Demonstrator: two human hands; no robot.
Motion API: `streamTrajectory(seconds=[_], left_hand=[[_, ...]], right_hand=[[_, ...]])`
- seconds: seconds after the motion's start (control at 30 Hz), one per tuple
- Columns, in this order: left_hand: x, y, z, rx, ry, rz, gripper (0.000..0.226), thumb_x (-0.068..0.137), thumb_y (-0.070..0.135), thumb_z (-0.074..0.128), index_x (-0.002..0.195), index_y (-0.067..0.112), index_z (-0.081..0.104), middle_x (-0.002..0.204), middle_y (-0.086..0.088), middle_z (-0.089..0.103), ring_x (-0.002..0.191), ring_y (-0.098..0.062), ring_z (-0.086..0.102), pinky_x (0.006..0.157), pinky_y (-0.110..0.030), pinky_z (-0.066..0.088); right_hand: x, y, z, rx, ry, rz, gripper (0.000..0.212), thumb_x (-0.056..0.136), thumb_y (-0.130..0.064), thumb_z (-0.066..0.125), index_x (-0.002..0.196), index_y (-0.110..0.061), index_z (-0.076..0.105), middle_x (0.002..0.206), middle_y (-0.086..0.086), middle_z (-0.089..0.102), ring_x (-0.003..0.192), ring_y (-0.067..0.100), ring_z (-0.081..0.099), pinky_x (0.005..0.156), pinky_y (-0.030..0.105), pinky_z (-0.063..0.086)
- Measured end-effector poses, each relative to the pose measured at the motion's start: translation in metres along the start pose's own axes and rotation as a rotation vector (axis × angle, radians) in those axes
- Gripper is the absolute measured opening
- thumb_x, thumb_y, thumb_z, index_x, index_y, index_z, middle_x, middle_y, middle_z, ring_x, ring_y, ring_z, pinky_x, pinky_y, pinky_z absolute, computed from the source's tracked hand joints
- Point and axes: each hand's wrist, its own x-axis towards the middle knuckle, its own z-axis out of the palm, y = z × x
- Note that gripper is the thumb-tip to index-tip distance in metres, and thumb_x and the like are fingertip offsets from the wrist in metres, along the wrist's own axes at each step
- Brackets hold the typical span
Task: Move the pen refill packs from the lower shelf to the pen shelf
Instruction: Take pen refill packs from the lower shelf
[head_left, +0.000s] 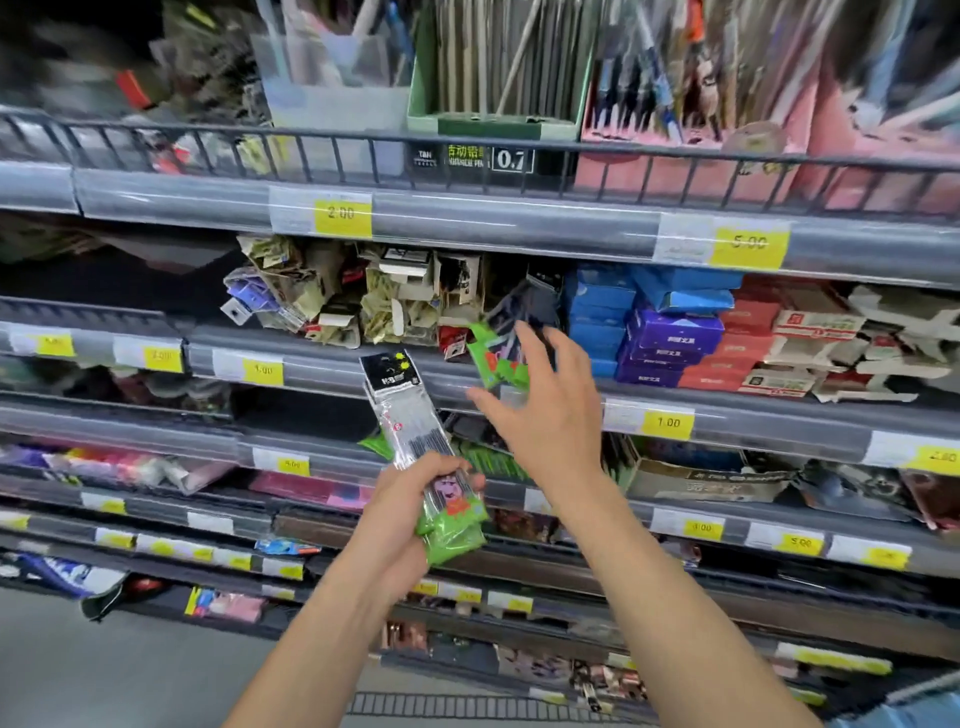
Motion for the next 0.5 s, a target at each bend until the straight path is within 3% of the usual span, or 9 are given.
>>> streamTrajectory(seconds=[0.07, 0.13, 0.27, 0.5], left_hand=[[0.005, 0.007, -0.003, 0.018, -0.003, -0.014, 0.023, 0.086, 0.014, 0.075, 0.107, 0.006, 0.069, 0.086, -0.016, 0.077, 0.065, -0.029, 0.073, 0.06, -0.04, 0.061], [0.011, 0.014, -0.006, 0.019, -0.039, -0.036, 0.022, 0.084, 0.013, 0.075, 0.104, 0.007, 0.066, 0.081, -0.015, 0.073, 0.064, -0.028, 0.07, 0.059, -0.039, 0.06], [0.02, 0.026, -0.015, 0.031, -0.129, -0.065, 0.013, 0.083, 0.009, 0.073, 0.093, 0.008, 0.065, 0.078, -0.015, 0.069, 0.065, -0.028, 0.067, 0.062, -0.037, 0.058], [0.024, 0.042, -0.032, 0.106, -0.235, -0.126, 0.024, 0.079, 0.011, 0.077, 0.099, 0.005, 0.064, 0.081, -0.015, 0.07, 0.068, -0.027, 0.069, 0.061, -0.036, 0.059]], right_hand=[[0.01, -0.01, 0.01, -0.139, 0.036, -0.014, 0.082, 0.085, -0.067, 0.065, 0.15, -0.023, 0.044, 0.148, 0.015, 0.048, 0.137, 0.035, 0.042, 0.105, 0.048, 0.044], [0.017, -0.019, 0.019, -0.235, 0.095, 0.002, 0.075, 0.086, -0.067, 0.062, 0.144, -0.021, 0.049, 0.138, 0.016, 0.055, 0.126, 0.037, 0.05, 0.096, 0.048, 0.048], [0.014, -0.027, 0.028, -0.331, 0.183, 0.035, 0.047, 0.093, -0.043, 0.065, 0.133, -0.018, 0.06, 0.124, 0.013, 0.063, 0.114, 0.036, 0.058, 0.082, 0.046, 0.049], [0.022, -0.032, 0.035, -0.495, 0.31, -0.016, 0.033, 0.081, -0.012, 0.076, 0.113, -0.009, 0.069, 0.104, 0.013, 0.067, 0.087, 0.034, 0.064, 0.056, 0.037, 0.05]])
